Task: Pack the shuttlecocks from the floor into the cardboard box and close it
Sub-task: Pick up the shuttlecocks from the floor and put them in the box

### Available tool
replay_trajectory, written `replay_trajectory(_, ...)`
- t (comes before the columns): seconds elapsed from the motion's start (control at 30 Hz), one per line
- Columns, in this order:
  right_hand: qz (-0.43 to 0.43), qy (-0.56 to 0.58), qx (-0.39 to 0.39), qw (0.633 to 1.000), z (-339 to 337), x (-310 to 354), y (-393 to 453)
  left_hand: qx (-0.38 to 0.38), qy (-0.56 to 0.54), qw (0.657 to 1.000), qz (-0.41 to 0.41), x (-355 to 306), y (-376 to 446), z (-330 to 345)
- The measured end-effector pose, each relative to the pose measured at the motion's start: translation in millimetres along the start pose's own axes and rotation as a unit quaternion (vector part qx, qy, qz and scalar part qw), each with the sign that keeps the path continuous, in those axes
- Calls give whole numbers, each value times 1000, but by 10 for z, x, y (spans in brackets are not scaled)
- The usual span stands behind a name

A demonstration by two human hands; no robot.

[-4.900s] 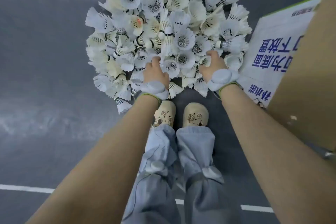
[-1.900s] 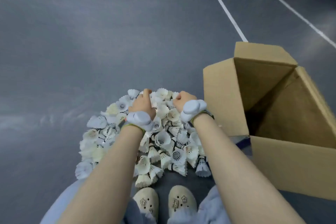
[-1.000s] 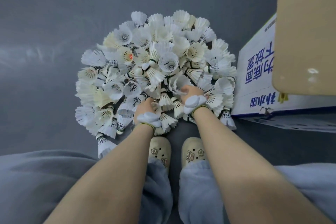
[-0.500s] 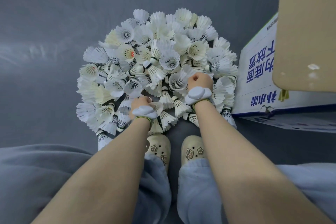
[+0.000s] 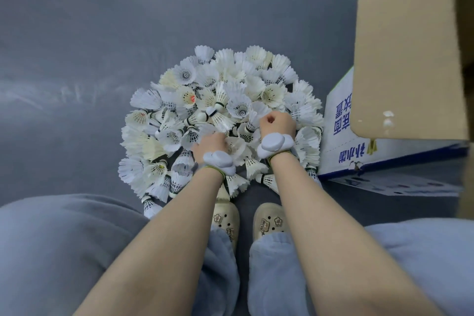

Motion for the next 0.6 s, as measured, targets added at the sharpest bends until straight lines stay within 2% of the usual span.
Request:
replay_trajectory(0.13, -49, 51, -19, 997, -387, 452, -130, -38, -15, 998, 47, -219, -145, -537)
replay_trajectory(0.4, -164, 69, -80, 981, -1607, 1433, -532, -144, -68, 980, 120, -717, -650, -2141)
replay_trajectory(0.6, -225, 109, -193, 949, -2788, 1660, -893, -278, -159, 923, 211, -1278, -1363, -2941)
Point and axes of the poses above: each hand's wrist, its own y-axis towards the middle knuckle, its own z-axis out of the palm, x = y × z, the point moved 9 cm from there along y, towards the middle knuckle, and after that the axes turned 4 degrees about -x, right-handed, at the moved point
